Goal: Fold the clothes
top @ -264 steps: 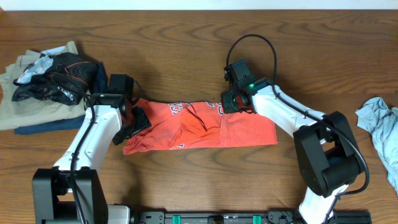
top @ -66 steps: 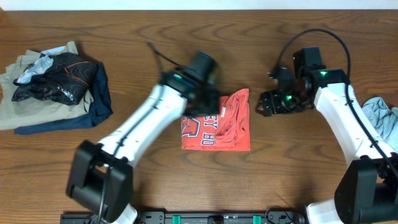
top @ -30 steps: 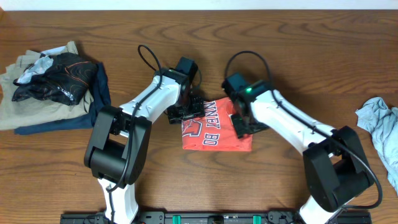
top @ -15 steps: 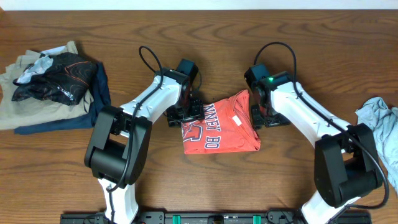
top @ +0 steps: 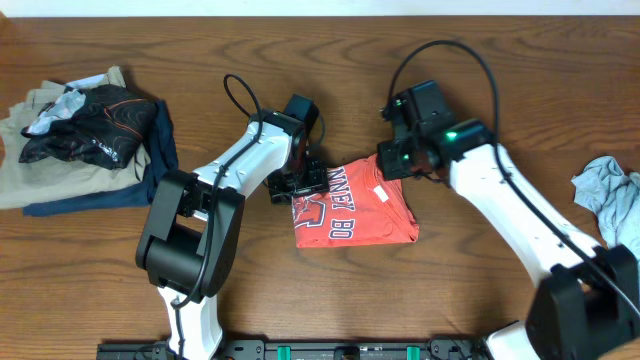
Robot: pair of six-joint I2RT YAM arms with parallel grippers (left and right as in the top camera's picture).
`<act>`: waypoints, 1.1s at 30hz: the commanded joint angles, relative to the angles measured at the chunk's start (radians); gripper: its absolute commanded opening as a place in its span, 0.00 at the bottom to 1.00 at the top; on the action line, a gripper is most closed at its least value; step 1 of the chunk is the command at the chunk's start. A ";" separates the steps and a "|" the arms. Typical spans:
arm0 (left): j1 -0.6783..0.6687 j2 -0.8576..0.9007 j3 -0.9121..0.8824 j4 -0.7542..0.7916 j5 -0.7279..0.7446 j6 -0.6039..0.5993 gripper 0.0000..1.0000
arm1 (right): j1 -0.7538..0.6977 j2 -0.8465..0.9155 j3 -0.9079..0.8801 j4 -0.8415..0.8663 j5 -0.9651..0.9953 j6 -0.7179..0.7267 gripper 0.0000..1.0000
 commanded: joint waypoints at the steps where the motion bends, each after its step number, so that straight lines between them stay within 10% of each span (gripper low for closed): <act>1: -0.008 0.045 -0.010 -0.014 -0.050 0.013 0.72 | 0.037 0.086 0.003 0.005 -0.031 -0.021 0.40; 4: -0.008 0.045 -0.010 -0.014 -0.050 0.014 0.72 | 0.055 0.146 0.003 0.013 -0.013 -0.021 0.32; 7: -0.008 0.045 -0.010 -0.014 -0.050 0.014 0.72 | 0.056 0.179 0.003 0.008 0.047 0.010 0.01; 18: -0.008 0.045 -0.010 -0.014 -0.050 0.013 0.72 | -0.050 0.122 0.003 -0.086 0.272 0.137 0.02; 22: -0.008 0.045 -0.010 -0.018 -0.050 0.013 0.72 | -0.069 0.122 0.003 -0.126 0.272 0.127 0.33; 33: 0.003 -0.010 -0.009 -0.140 -0.051 0.040 0.67 | -0.076 0.104 0.003 -0.226 0.319 0.114 0.24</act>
